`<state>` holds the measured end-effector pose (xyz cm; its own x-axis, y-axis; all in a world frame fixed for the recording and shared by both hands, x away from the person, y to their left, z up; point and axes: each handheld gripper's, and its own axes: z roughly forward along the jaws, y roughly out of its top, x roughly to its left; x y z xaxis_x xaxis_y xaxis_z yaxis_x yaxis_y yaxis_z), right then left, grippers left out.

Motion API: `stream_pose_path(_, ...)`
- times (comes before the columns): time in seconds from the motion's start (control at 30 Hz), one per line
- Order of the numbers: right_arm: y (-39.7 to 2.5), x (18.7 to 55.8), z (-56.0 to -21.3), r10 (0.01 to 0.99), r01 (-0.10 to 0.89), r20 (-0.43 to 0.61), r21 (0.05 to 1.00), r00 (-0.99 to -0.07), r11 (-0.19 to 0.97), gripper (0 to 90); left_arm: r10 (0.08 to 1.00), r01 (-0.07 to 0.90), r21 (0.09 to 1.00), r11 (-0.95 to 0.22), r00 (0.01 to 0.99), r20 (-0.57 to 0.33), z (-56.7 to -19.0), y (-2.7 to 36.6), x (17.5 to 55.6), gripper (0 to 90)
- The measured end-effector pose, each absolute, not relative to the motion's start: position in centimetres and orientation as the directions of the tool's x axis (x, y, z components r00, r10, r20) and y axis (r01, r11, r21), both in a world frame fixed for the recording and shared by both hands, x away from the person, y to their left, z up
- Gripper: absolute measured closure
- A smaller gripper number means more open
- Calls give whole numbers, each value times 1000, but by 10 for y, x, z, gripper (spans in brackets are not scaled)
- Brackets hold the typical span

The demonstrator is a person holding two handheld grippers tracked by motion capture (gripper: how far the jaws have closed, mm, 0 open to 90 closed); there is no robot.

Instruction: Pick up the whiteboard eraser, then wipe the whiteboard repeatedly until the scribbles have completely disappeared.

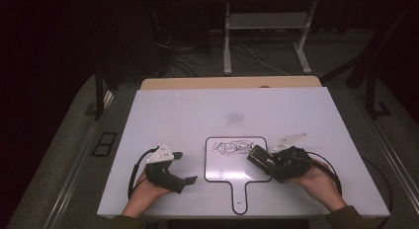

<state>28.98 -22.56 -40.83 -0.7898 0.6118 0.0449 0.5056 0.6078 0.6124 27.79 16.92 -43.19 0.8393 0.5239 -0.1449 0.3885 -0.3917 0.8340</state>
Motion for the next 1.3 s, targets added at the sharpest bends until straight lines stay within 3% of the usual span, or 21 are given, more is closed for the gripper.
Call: stream_pose_path(1.3,-190,376,-418,639,550,41,553,-768,626,388,524,385,833,-398,841,-138,-431,167,274,0)
